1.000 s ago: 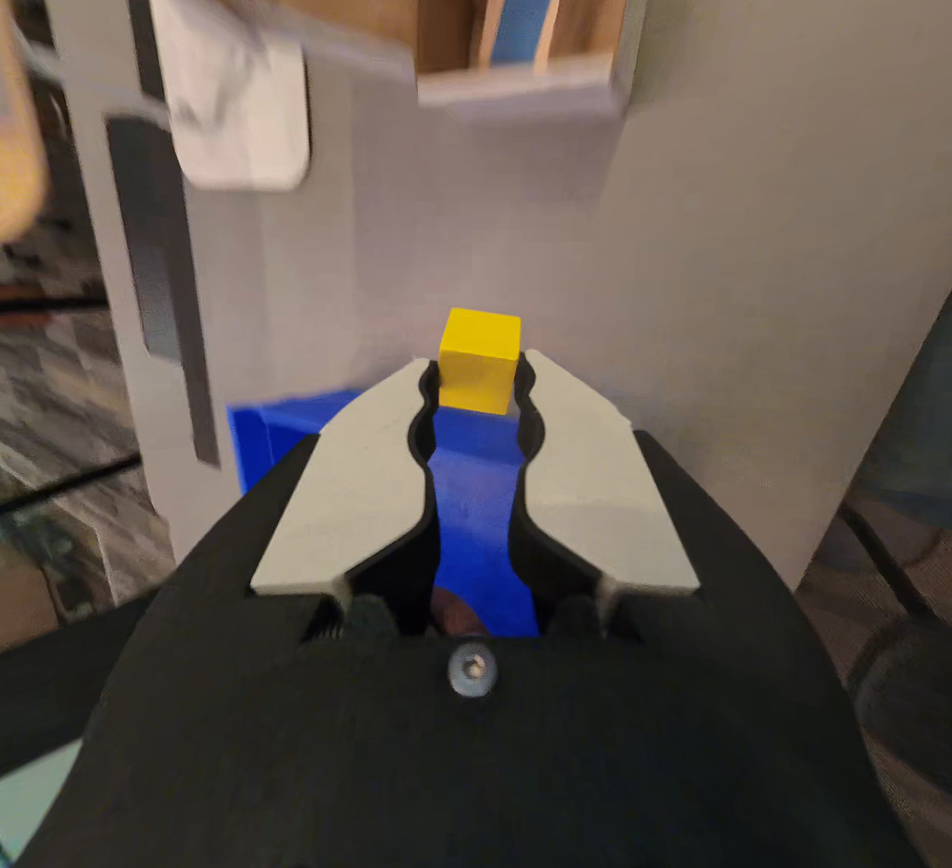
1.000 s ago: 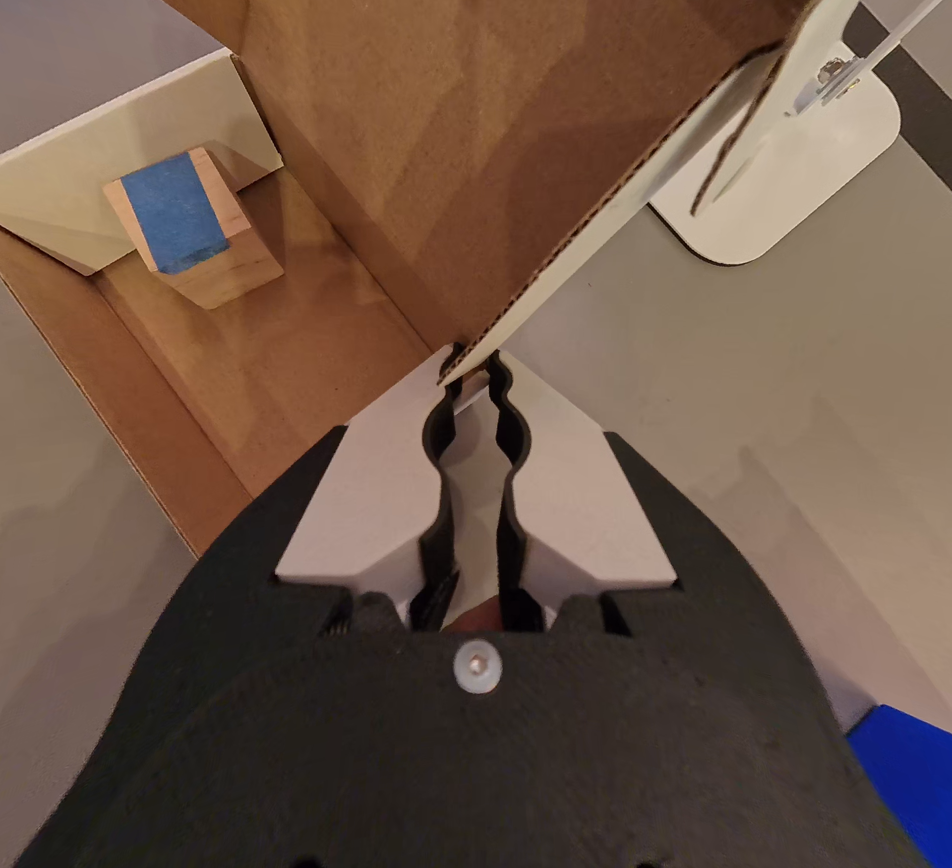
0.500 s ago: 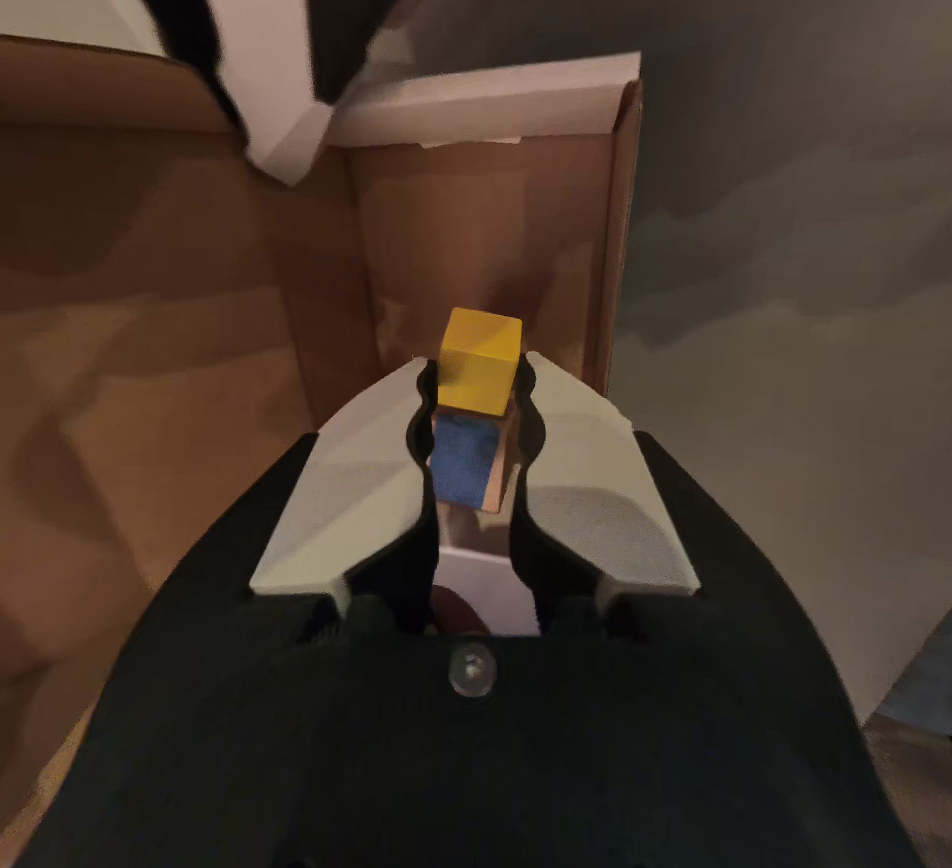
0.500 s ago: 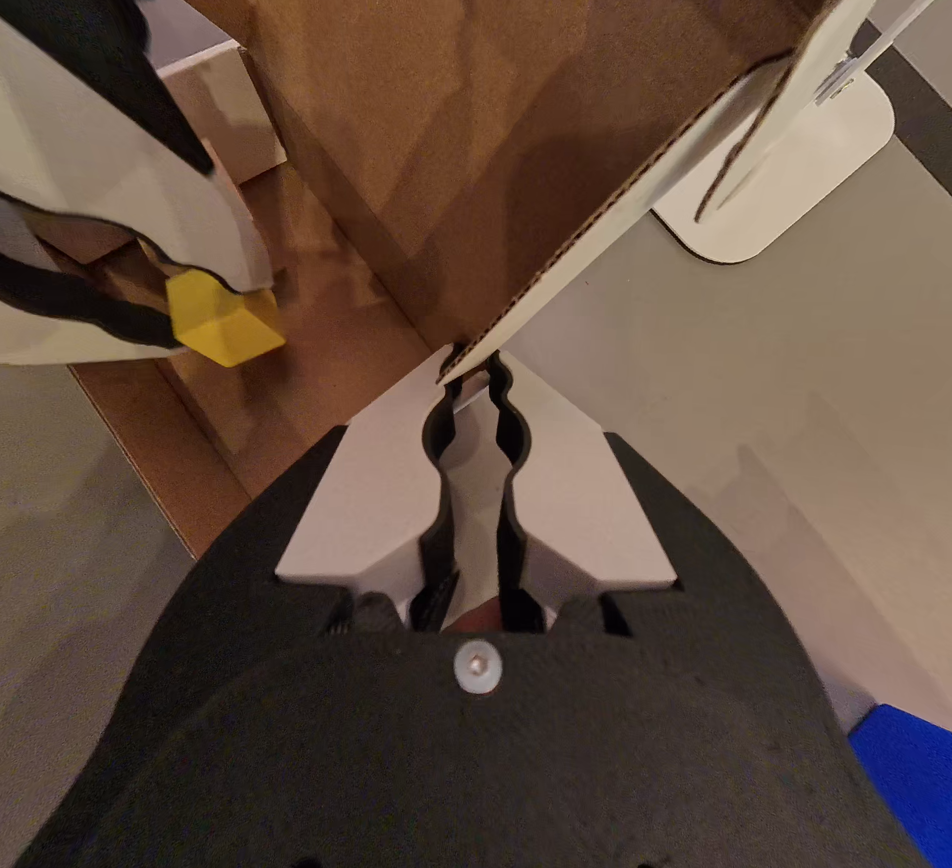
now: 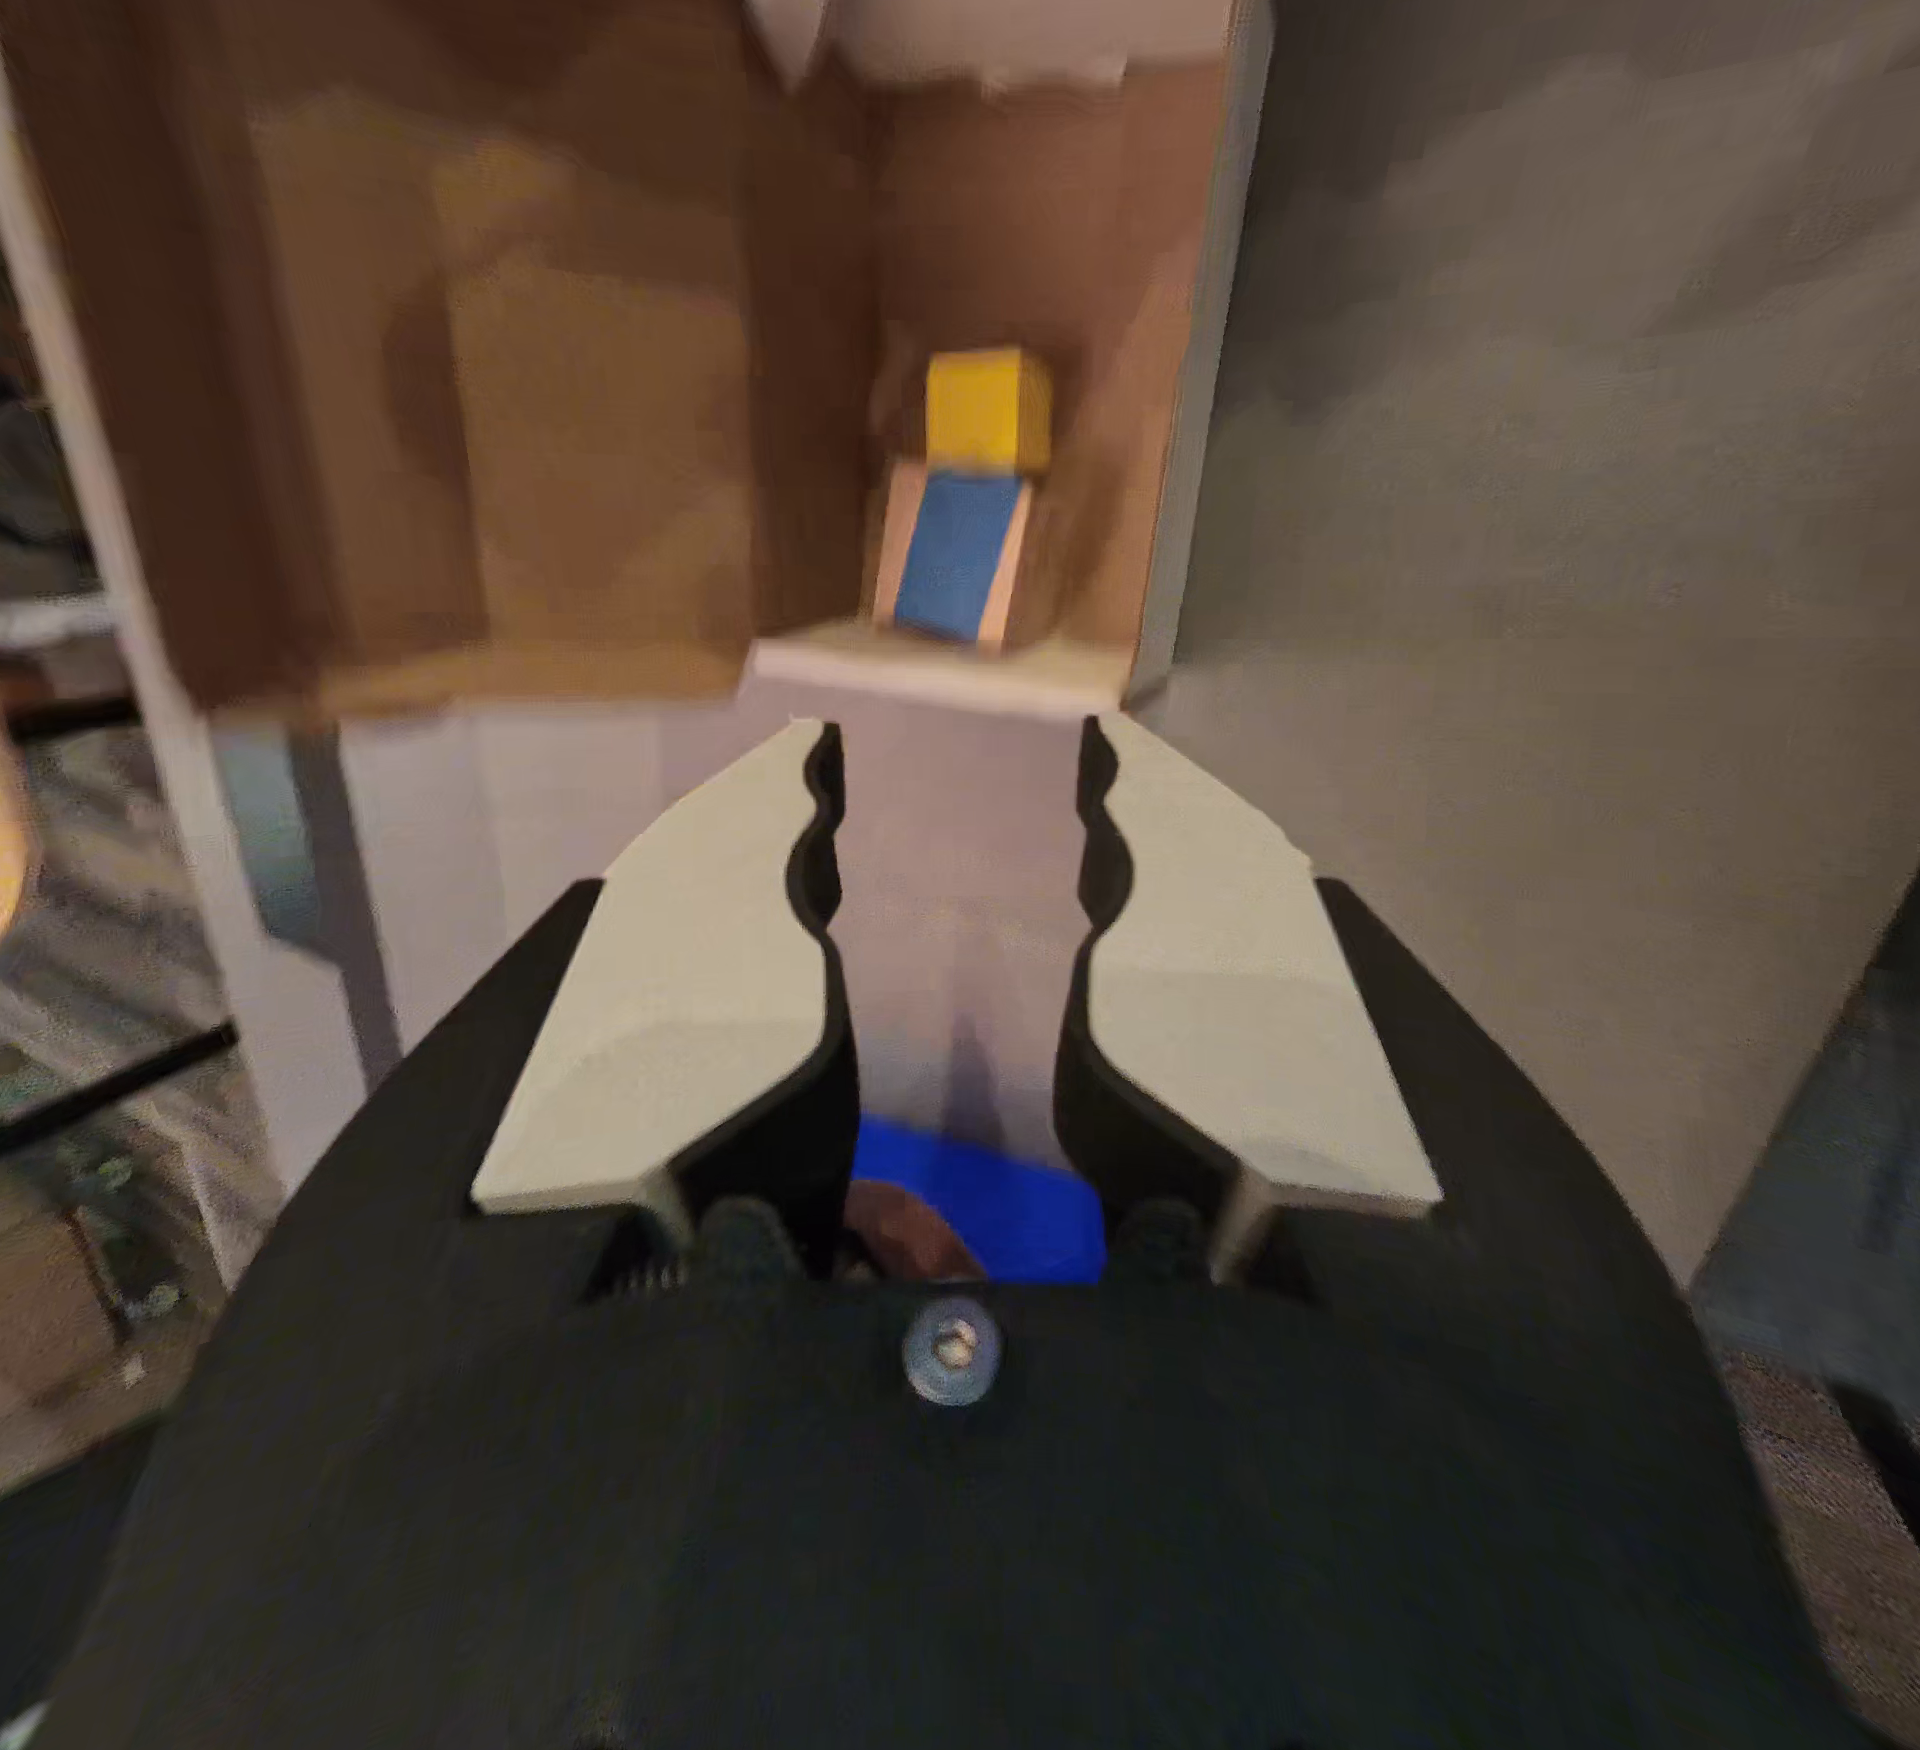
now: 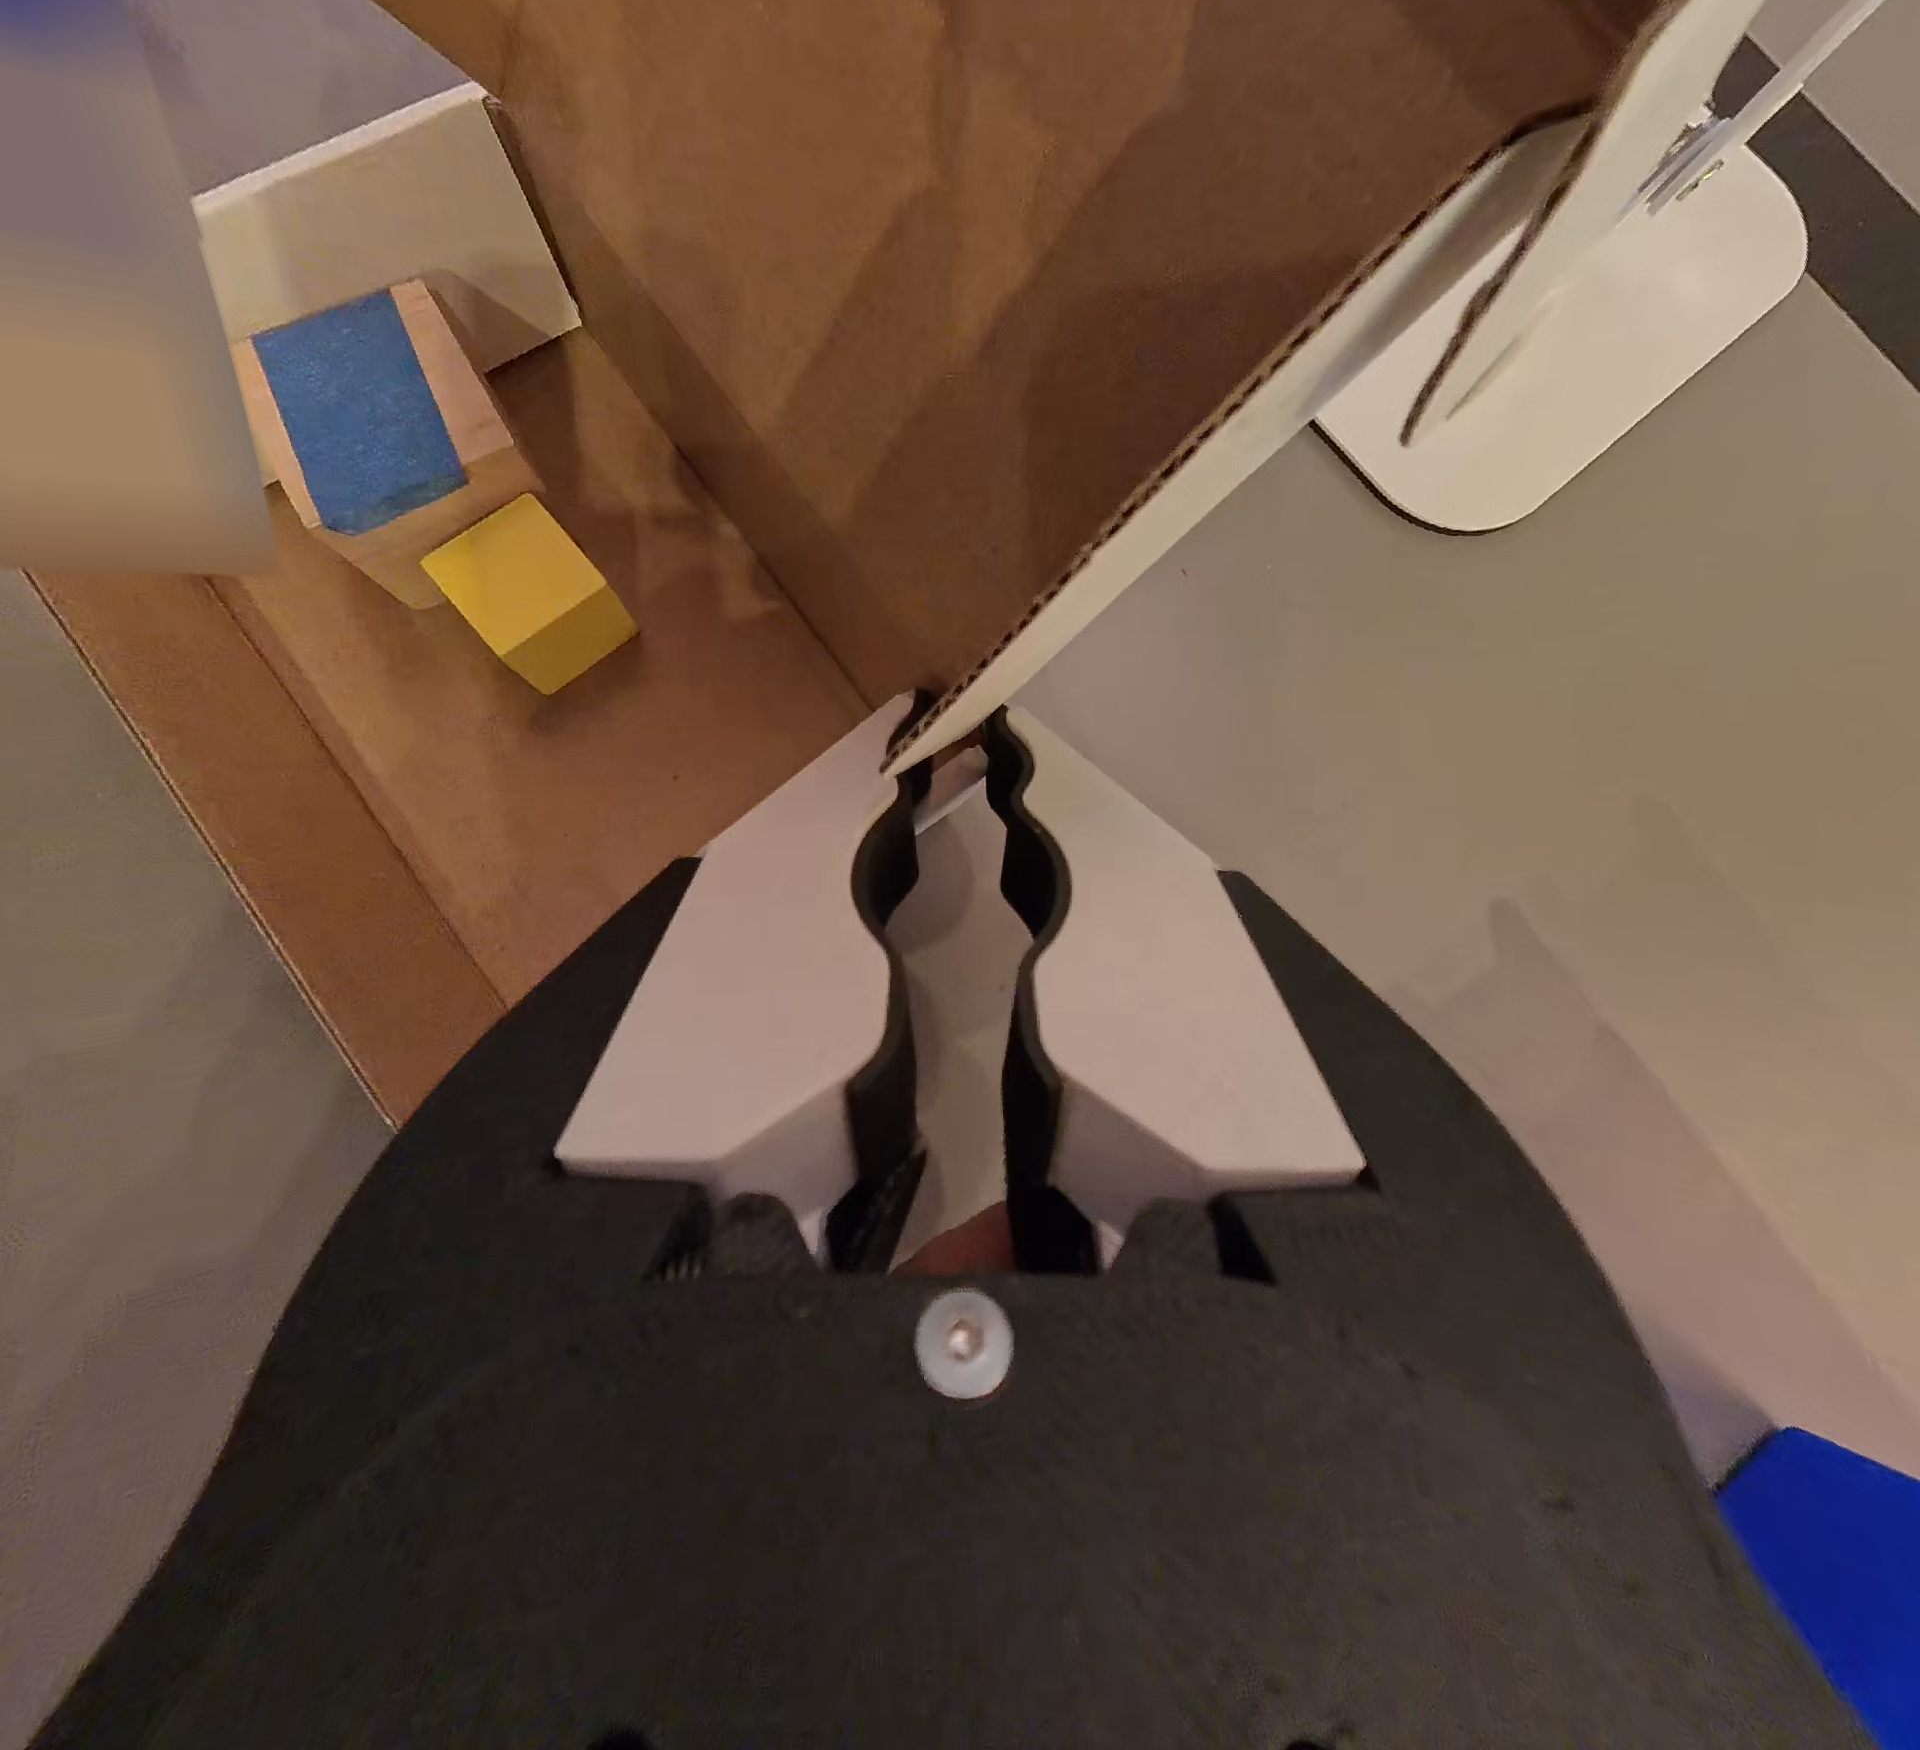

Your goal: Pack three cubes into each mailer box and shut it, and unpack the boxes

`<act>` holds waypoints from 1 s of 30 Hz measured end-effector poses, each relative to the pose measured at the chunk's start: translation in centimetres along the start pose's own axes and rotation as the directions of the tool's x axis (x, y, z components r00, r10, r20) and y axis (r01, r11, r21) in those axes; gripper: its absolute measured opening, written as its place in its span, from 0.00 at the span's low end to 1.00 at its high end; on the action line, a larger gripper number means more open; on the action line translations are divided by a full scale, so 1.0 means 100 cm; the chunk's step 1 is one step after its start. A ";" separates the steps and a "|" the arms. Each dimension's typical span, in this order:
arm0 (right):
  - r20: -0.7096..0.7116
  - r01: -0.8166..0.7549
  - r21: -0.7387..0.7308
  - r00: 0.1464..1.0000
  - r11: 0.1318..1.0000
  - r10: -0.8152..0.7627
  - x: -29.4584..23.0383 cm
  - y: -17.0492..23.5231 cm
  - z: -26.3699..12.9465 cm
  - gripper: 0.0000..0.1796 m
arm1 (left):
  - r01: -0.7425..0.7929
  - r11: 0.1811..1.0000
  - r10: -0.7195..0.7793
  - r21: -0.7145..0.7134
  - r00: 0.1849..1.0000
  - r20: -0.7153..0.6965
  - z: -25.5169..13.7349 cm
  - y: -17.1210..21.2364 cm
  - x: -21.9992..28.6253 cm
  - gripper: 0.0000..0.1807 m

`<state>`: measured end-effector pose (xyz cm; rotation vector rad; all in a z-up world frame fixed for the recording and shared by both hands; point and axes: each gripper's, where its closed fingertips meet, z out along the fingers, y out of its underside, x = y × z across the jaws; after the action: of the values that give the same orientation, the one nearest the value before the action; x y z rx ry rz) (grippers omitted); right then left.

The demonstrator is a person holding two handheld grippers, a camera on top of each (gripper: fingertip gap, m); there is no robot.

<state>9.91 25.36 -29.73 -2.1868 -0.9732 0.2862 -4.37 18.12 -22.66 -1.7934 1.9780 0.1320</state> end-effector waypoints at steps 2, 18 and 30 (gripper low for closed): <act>-0.001 0.004 -0.002 1.000 1.000 -0.004 0.000 0.000 0.000 0.04 | 0.036 0.998 -0.033 -0.044 0.998 0.046 -0.024 0.047 -0.004 0.23; -0.012 0.002 -0.007 1.000 1.000 -0.002 0.000 0.000 0.000 0.04 | 0.257 0.966 -0.257 0.013 0.966 -0.041 -0.073 0.199 0.020 0.26; -0.011 0.001 -0.007 1.000 1.000 -0.001 0.000 0.000 0.000 0.04 | 0.322 0.933 -0.334 -0.162 0.941 -0.052 -0.039 0.272 0.056 0.27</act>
<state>9.89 25.36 -29.71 -2.1921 -0.9709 0.2696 -31.84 15.47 -27.76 -2.2325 1.7257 0.1062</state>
